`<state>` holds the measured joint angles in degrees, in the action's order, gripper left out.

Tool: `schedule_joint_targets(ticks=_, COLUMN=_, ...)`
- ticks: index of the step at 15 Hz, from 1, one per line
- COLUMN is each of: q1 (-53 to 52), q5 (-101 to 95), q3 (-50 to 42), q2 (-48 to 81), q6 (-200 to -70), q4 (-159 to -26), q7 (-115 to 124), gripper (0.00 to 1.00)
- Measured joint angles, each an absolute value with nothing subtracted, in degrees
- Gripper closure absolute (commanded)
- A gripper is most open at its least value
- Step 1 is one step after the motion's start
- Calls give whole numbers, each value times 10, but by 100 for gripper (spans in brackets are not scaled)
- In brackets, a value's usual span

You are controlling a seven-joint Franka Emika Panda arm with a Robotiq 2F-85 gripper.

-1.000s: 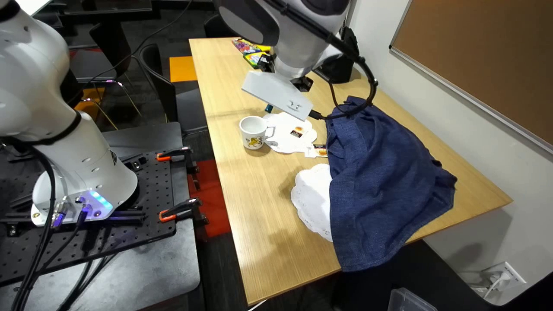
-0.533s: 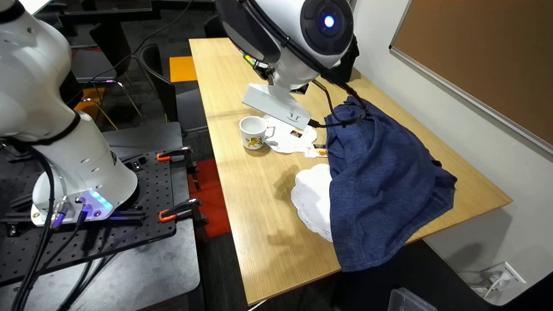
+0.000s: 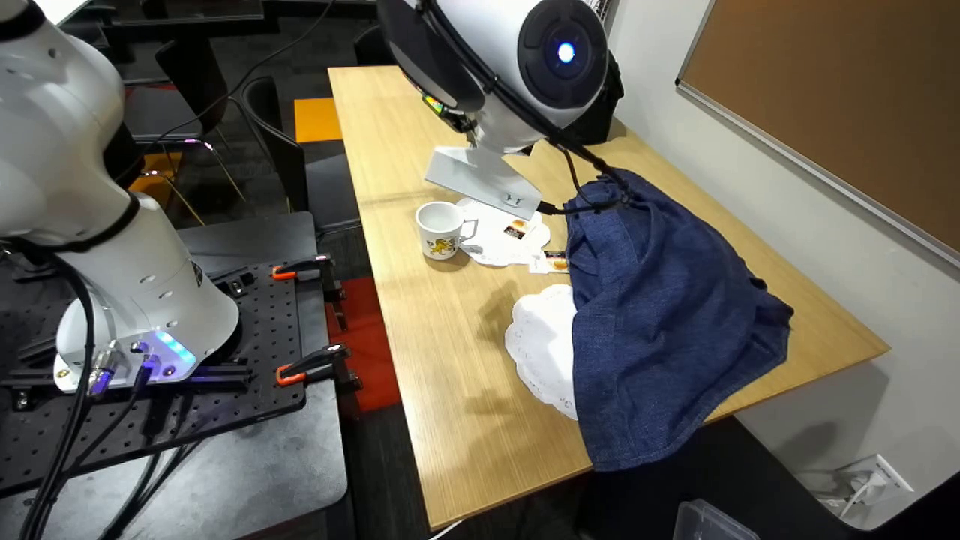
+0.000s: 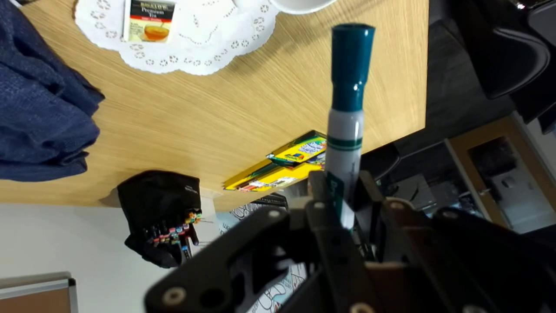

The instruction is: Put the marker into the mug.

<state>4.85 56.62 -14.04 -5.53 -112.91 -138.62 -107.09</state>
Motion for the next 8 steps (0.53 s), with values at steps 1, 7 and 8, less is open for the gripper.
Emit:
schedule_joint_targets(ticks=1, q1=49, q5=581, q3=-140, q2=-52, q6=-1123, q4=-1387, q7=-1090, gripper=95)
schedule_joint_targets(ticks=7, q1=64, q5=633, q3=-140, q2=-23, q6=-1052, q4=-1390, q7=-1195, gripper=95)
schedule_joint_targets(ticks=8, q1=67, q5=634, q3=-140, q2=-18, q6=-1040, q4=-1391, q7=-1205, gripper=95)
